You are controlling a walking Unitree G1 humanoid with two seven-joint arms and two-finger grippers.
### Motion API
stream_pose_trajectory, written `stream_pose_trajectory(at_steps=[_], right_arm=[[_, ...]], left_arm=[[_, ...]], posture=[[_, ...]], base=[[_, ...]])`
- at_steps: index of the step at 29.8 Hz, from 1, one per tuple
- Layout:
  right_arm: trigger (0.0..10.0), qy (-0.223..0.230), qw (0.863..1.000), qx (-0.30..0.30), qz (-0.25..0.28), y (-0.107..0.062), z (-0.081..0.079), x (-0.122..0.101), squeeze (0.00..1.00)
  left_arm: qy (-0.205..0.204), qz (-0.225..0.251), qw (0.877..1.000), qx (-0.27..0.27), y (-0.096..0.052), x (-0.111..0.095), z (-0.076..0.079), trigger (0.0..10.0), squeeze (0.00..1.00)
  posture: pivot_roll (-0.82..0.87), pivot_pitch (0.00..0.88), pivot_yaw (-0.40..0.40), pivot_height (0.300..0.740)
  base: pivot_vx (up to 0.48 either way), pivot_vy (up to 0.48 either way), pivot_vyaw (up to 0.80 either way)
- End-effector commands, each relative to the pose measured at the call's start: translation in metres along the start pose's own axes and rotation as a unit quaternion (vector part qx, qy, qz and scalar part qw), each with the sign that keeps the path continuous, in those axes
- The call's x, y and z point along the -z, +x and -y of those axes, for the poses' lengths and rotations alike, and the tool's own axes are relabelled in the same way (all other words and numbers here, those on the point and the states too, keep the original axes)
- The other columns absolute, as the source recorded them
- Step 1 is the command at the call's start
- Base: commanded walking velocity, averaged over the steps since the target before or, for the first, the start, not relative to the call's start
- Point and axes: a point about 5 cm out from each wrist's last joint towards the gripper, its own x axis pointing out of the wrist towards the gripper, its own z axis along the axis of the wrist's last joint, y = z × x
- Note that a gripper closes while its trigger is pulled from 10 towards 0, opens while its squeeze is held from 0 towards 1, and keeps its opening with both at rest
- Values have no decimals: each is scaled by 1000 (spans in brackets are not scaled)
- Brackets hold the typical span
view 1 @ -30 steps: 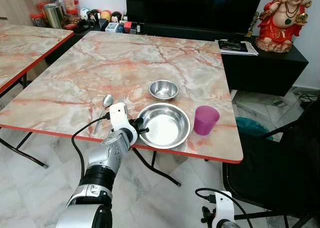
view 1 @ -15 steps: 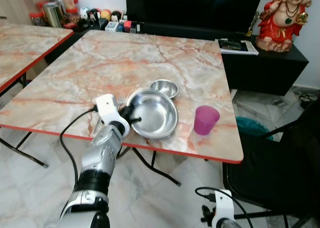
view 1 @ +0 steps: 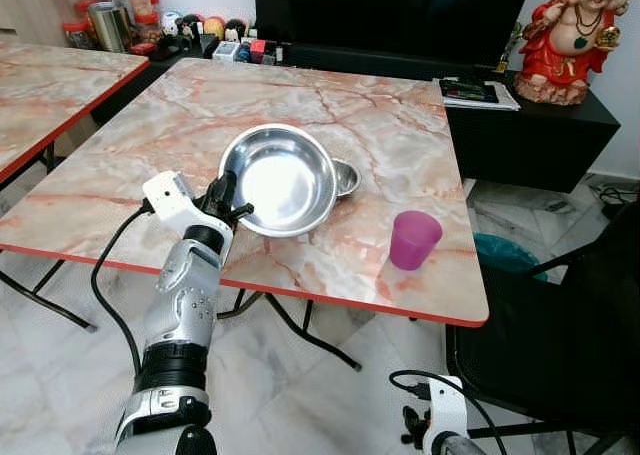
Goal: Setting the table
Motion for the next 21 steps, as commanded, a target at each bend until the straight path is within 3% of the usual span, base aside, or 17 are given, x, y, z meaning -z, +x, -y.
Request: stream_pose_trajectory(at_steps=[1,4,7,10,15,18,20,21], right_arm=[[10000,1,1000,3,0,0,1,-1,0],[10000,2,1000,3,1,0,1,-1,0],[10000,2,1000,3,1,0,1,-1,0],[10000,3,1000,4,2,0,1,-1,0],[10000,2,1000,2,1,0,0,0,0],[10000,0,1000,0,2,0,-1,-1,0],[10000,0,1000,-2,2,1,-2,-2,0],[10000,-1,1000,-3,4,1,-3,-2,0]], left_arm=[[0,24,1000,14,4,-10,8,10000,0],[2,27,1000,11,4,-11,7,10000,0],[22,85,995,-55,3,-38,-14,10000,0],[65,178,970,-154,-11,-92,-53,10000,0],[133,232,936,-231,-36,-140,-92,10000,0],[159,232,928,-244,-47,-151,-104,10000,0],[167,218,932,-238,-48,-148,-106,10000,0],[175,194,939,-221,-46,-134,-102,10000,0]], posture=[[22,0,-57,740],[22,0,-57,740],[26,0,-57,740],[35,0,-58,740],[54,0,-64,740],[68,0,-68,740],[68,0,-68,740],[72,0,-69,740]], base=[[0,0,0],[0,0,0],[0,0,0],[0,0,0],[0,0,0],[0,0,0],[0,0,0],[0,0,0]])
